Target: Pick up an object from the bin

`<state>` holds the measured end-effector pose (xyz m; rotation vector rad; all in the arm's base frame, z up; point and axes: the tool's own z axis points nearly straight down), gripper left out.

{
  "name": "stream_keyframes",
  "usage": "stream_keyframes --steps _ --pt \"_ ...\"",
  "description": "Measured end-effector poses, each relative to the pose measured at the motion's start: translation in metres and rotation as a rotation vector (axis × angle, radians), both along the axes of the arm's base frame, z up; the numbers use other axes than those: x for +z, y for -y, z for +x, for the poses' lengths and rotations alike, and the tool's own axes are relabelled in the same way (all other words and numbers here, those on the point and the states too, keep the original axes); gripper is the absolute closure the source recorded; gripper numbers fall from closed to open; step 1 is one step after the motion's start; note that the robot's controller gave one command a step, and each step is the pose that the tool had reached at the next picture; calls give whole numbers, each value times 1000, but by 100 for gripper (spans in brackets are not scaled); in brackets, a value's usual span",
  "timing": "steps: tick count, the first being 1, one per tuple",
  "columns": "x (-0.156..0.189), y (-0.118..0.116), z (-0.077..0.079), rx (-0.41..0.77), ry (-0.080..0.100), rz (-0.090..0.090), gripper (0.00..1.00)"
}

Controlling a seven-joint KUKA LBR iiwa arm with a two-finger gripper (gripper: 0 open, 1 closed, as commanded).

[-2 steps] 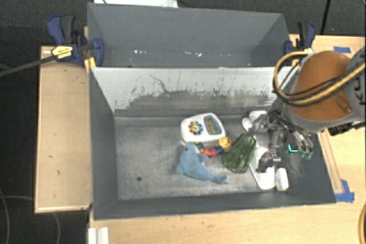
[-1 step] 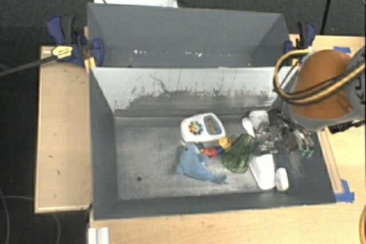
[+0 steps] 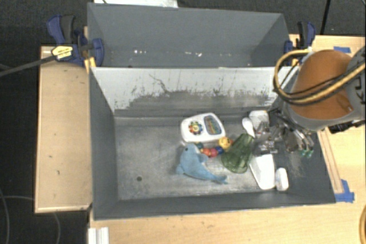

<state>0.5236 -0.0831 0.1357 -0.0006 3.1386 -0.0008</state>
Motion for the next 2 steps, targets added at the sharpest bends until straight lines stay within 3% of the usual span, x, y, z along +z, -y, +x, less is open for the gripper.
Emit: stream_keyframes --steps 1,2 --pt "42 -9 2 -13 -8 2 100" --pt "102 -18 -12 -38 -5 2 100"
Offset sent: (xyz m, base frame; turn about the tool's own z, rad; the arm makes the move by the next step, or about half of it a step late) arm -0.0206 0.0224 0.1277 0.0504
